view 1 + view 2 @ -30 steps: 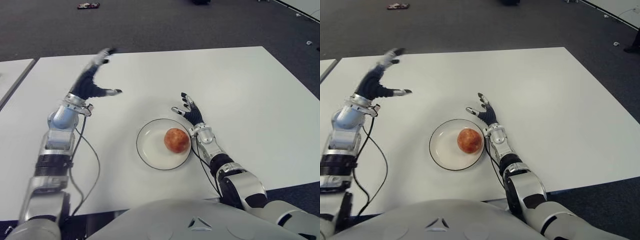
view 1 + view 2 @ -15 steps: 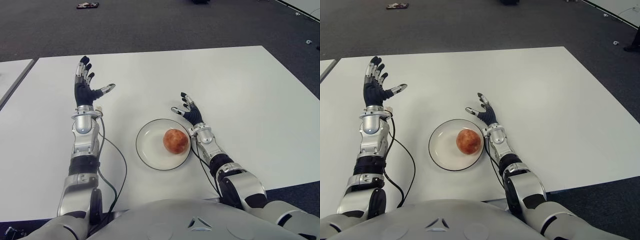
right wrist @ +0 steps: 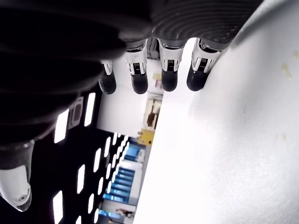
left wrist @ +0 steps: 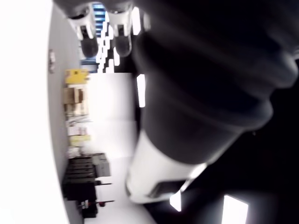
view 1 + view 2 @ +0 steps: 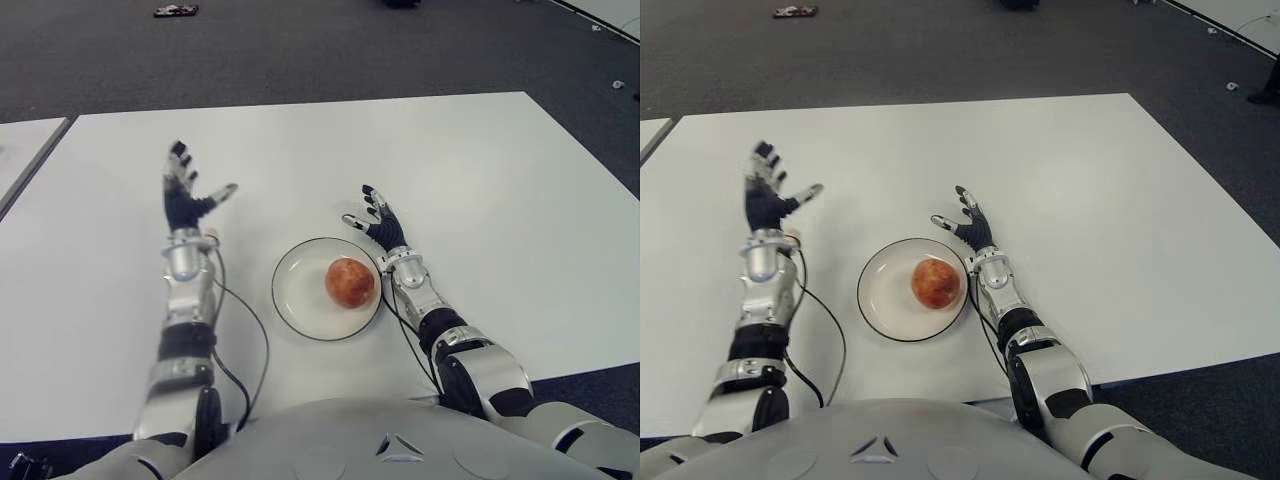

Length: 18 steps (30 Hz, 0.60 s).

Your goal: Put the apples into the plate.

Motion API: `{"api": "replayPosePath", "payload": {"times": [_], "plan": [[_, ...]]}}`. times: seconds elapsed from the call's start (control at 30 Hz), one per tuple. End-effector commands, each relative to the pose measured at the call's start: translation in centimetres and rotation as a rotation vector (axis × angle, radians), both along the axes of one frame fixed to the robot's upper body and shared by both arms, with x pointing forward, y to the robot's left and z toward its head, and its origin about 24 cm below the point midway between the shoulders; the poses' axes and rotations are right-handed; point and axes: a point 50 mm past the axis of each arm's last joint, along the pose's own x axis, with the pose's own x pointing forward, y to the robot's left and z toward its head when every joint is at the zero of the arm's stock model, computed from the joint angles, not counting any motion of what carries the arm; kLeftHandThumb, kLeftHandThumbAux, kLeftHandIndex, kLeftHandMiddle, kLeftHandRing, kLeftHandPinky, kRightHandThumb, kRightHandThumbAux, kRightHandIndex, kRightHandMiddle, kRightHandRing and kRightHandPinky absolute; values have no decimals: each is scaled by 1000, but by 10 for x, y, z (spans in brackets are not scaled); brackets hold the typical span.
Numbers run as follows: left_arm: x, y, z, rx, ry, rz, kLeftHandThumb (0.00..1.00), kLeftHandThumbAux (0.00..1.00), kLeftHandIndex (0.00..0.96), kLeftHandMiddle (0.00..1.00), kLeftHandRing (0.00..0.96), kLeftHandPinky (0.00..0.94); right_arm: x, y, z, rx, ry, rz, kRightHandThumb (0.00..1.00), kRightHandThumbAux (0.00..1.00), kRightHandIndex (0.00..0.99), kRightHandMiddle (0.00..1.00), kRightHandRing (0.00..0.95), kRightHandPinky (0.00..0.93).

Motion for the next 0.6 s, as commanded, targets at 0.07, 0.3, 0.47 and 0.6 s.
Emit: {"api": "replayPosePath", "payload": {"times": [0.07,0.3,0.47,0.6], "plan": [[-14,-13,-21,6,111,-43,0,490,0,0,0,0,-15,0,-19,-1,100,-19,66,601,0,0,0,13],[-29,-15,-33,-2,202,-124,0,511,0,6,0,0,-15,1,-18,19,88,-41,69,613,0,0,0,13],[-34,-15,-36,12,237,-164,0,512,0,13,0,0,-15,0,-17,22,85,-48,64,614,0,0,0,9],[-37,-15,-39,40,266,-188,0,515,0,17,0,4,-15,0,-17,24,83,-56,59,616,0,0,0,6]]}}
